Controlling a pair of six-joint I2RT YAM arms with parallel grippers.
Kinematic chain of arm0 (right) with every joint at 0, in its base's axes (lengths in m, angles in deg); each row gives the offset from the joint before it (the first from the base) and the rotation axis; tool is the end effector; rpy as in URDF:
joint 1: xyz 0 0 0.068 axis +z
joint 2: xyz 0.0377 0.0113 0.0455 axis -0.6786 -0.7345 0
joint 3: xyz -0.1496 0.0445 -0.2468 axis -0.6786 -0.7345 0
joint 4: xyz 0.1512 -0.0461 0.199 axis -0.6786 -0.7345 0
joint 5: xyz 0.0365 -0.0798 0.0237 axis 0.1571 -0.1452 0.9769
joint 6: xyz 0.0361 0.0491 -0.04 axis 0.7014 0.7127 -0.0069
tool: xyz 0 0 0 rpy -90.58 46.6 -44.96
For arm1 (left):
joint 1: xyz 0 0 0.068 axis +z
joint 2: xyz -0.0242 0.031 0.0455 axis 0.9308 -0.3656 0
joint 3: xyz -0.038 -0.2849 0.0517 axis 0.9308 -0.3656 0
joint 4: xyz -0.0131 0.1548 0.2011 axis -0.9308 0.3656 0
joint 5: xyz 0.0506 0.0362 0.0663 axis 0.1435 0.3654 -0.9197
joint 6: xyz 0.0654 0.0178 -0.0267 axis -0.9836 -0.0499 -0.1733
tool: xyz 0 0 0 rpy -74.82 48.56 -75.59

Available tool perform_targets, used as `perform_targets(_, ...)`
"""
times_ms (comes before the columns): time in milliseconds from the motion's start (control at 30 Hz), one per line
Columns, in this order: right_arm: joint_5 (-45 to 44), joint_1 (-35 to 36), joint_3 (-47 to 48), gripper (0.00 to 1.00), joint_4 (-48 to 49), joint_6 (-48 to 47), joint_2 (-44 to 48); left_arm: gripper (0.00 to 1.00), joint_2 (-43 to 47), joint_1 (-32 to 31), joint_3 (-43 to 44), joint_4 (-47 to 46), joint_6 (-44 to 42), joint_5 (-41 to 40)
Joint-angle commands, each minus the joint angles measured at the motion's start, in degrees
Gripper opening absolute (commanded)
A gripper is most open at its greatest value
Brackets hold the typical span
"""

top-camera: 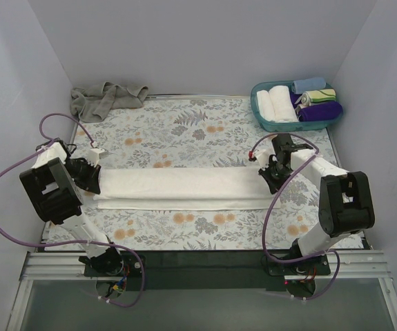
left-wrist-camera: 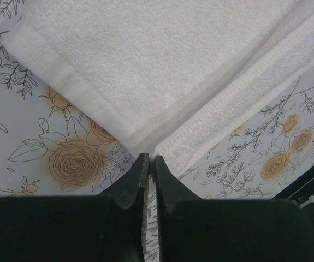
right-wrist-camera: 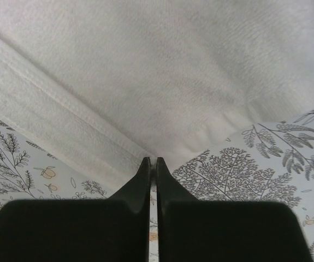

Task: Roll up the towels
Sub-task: Fold the towel

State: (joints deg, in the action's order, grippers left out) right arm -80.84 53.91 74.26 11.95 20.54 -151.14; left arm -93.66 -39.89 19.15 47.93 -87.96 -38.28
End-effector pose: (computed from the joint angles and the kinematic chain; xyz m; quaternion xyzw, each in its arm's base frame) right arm 0.2724 0.0617 0.1730 -0.3970 0.9089 0.0390 0.1213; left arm 0.2754 0.1208 0.1812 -0.0357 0.9716 -0.2318 0.0319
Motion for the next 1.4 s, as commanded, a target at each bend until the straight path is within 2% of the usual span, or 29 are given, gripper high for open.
perform_targets(0, -6.08, -0.55, 3.77, 0.01, -3.49, -2.15, 1.76, 0.0, 1.94, 0.86, 0.8, -3.07, -1.82, -3.72)
perform_targets(267, -5.03, -0.55, 2.02, 0.01, -8.07, -3.91, 8.1, 0.0, 5.1, 0.78, 1.15, -0.52, -5.59, -4.16)
perform_targets(400, -4.41, -0.46, -2.55, 0.01, -6.41, -3.56, 6.43, 0.0, 5.46, 0.86, -0.16, -0.43, -6.3, -4.95)
perform_targets(633, -4.06, 0.16, -3.18, 0.01, -2.27, -2.51, 1.95, 0.0, 4.23, 0.87, -3.32, -2.54, -5.87, -6.27)
perform_targets(667, -4.06, 0.25, -2.83, 0.04, -2.44, -2.5, 1.86, 0.0, 4.14, 0.78, -3.85, -2.8, -5.86, -6.7)
perform_targets(733, -4.06, 0.16, -2.39, 0.18, -3.23, -3.11, 2.3, 0.0, 3.79, 0.78, -4.03, -2.28, -6.47, -6.8)
perform_targets(767, -3.97, 0.16, -2.21, 0.32, -3.85, -3.38, 3.52, 0.11, 3.96, 0.86, -3.77, -1.93, -6.65, -6.8)
perform_targets(800, -4.15, 0.16, -1.77, 0.37, -5.5, -3.64, 4.4, 0.19, 4.66, 0.95, -2.81, -0.19, -7.18, -5.84)
perform_targets(833, -4.23, 0.16, -0.99, 0.43, -6.3, -4.08, 5.54, 0.24, 5.36, 1.13, -2.1, 1.14, -8.84, -5.13)
perform_targets(867, -4.23, 0.16, -0.37, 0.58, -7.36, -4.52, 8.25, 0.29, 6.07, 1.39, -1.05, 2.37, -9.37, -4.17)
perform_targets(900, -4.15, 0.16, 0.33, 0.61, -9.11, -4.79, 9.75, 0.4, 6.68, 1.57, 1.13, 5.34, -10.34, -2.33)
perform_targets(1000, -1.27, 0.16, 4.1, 0.65, -12.1, -5.67, 14.76, 0.46, 8.71, 2.01, 5.44, 11.23, -14.21, 0.14)
perform_targets(1133, 5.42, 0.42, 9.56, 0.62, -13.69, -3.22, 14.52, 0.46, 10.03, 1.83, 7.57, 13.81, -15.97, 4.8)
perform_targets(1267, 9.82, 2.78, 11.5, 0.39, -13.7, -0.31, 6.89, 0.37, 9.85, -0.62, 3.63, 10.21, -11.85, 5.07)
perform_targets(1367, 9.48, 4.28, 9.93, 0.31, -12.12, -1.27, 4.24, 0.28, 11.16, -1.51, -2.17, 4.6, -7.81, 3.58)
